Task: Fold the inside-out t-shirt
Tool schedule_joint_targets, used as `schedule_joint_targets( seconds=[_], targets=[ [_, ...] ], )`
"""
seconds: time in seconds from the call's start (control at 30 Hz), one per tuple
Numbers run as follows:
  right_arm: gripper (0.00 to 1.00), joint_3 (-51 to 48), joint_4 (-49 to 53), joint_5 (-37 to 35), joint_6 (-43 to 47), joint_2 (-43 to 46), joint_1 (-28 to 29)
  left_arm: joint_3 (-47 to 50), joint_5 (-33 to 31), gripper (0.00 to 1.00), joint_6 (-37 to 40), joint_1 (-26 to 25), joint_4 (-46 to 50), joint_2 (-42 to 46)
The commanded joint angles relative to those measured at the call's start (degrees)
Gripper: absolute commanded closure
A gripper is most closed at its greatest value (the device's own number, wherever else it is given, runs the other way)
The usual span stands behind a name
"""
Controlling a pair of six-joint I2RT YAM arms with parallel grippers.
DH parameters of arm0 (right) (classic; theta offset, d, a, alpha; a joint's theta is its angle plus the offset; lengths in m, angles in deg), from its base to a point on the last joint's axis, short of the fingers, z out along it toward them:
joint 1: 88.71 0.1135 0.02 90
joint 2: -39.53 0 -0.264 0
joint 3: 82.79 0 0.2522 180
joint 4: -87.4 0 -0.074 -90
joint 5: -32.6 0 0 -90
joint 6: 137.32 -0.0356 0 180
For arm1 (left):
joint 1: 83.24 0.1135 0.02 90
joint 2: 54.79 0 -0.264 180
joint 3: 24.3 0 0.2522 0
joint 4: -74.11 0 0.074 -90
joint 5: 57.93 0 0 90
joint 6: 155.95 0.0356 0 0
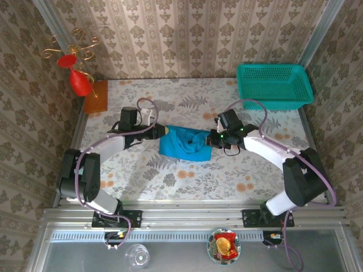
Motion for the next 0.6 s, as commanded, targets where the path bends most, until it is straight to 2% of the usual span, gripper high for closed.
schedule_joint_targets(
  seconds=[0.0,0.2,0.4,0.5,0.57],
  targets=[
    [1.0,4.6,1.8,-1.0,-0.2,-3.8,-1.8,-6.6,2.1,1.0,4.1,0.7,3.5,-4.3],
    [1.0,12.4,2.9,1.3,1.2,-13.1,-4.5,-19.0,4.4,1.0,5.7,1.7,6.5,-17.2],
    [1.0,16.5,5.5,-2.4,0.5,-21.0,-6.2,-33.4,4.7,1.0,9.7,2.0,18.4,-31.0],
    [1.0,16.0,5.4,-3.5,-0.1,-23.2,-7.0,-35.7,3.9,1.0,10.4,2.1,19.8,-34.6],
    [1.0,15.6,5.6,-4.8,-0.2,-24.2,-7.1,-36.7,3.4,0.95,9.7,2.3,20.0,-36.3]
  ],
)
